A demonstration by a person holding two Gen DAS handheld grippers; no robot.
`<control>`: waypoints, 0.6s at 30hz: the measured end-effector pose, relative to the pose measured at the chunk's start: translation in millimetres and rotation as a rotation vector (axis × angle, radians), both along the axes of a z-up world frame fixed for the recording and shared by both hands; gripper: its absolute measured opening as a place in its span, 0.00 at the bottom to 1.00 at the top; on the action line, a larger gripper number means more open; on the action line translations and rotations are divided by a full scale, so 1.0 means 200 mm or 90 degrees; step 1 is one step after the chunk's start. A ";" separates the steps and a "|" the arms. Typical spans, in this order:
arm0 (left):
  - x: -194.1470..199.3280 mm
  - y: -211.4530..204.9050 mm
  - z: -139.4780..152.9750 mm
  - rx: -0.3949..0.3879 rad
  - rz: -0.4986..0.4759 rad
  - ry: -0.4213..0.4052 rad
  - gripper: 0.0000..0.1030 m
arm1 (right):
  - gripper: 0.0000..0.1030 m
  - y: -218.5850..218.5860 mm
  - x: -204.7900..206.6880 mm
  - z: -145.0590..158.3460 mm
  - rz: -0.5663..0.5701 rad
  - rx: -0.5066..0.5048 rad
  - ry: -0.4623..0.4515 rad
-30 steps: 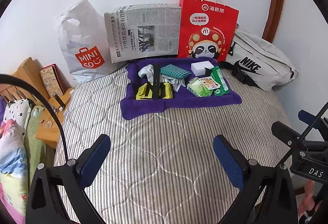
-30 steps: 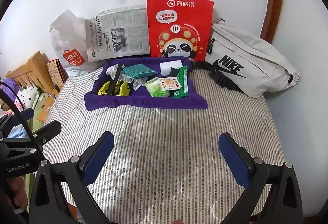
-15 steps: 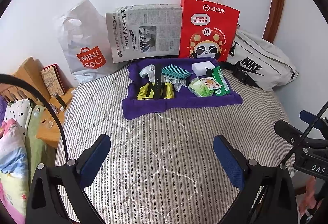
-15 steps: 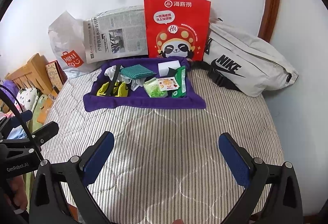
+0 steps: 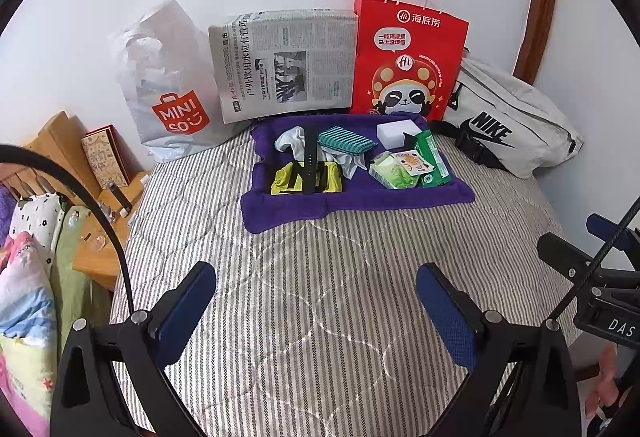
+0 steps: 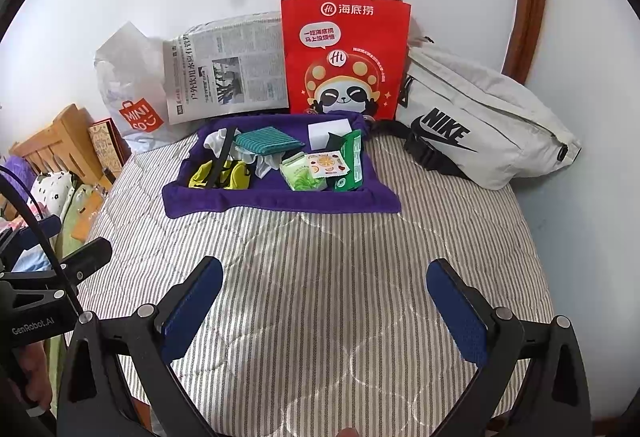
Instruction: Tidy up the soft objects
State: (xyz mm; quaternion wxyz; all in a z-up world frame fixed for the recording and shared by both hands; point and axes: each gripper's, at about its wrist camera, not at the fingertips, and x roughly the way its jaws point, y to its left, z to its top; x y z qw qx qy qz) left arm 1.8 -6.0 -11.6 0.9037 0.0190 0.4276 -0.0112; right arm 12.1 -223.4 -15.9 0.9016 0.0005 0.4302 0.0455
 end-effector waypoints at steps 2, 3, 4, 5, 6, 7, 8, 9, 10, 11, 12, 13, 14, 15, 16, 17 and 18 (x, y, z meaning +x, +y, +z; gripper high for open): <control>0.00 0.01 0.00 -0.001 0.002 0.000 0.98 | 0.98 0.00 0.00 0.00 0.000 0.000 -0.001; 0.00 0.01 0.00 -0.003 0.002 -0.001 0.98 | 0.98 0.00 0.00 0.00 0.000 -0.001 0.000; 0.00 0.02 0.00 -0.003 0.002 0.000 0.98 | 0.98 0.00 0.00 0.00 0.000 0.000 0.000; 0.00 0.02 0.00 -0.002 0.002 0.000 0.98 | 0.98 0.00 0.00 0.00 0.001 -0.001 0.000; 0.00 0.02 0.01 -0.002 0.003 -0.001 0.98 | 0.98 0.00 0.00 0.00 0.000 -0.002 0.000; -0.01 0.02 0.01 -0.002 0.003 0.000 0.98 | 0.98 0.00 0.00 0.00 0.000 -0.003 0.001; -0.01 0.02 0.01 -0.003 0.003 0.000 0.98 | 0.98 0.00 0.00 0.00 0.000 -0.003 0.001; -0.01 0.02 0.01 -0.002 0.002 -0.001 0.98 | 0.98 0.00 0.00 0.00 0.000 -0.003 0.001; -0.01 0.03 0.01 -0.002 0.002 -0.002 0.98 | 0.98 0.00 0.00 0.00 0.000 -0.003 0.001; -0.01 0.03 0.01 -0.002 0.002 -0.001 0.98 | 0.98 0.00 0.00 0.00 0.000 -0.004 0.000; -0.01 0.03 0.00 -0.003 0.001 -0.001 0.98 | 0.98 0.00 0.00 0.00 0.000 -0.005 0.001; -0.01 0.03 0.01 -0.004 0.001 -0.001 0.98 | 0.98 0.00 0.00 0.00 -0.001 -0.004 0.001; -0.01 0.03 0.00 -0.003 0.000 -0.001 0.98 | 0.98 0.00 0.00 0.00 -0.001 -0.004 0.001; -0.01 0.02 0.00 -0.002 0.001 0.000 0.98 | 0.98 0.00 0.00 0.00 0.000 -0.004 0.001; -0.01 0.02 0.01 -0.003 0.002 -0.001 0.98 | 0.98 0.00 0.00 0.00 -0.001 -0.005 0.001; -0.01 0.02 0.01 -0.003 0.003 0.000 0.98 | 0.98 0.00 0.00 0.00 0.000 -0.005 0.001; -0.01 0.02 0.01 -0.004 0.002 -0.001 0.98 | 0.98 0.00 0.00 0.00 0.000 -0.005 0.001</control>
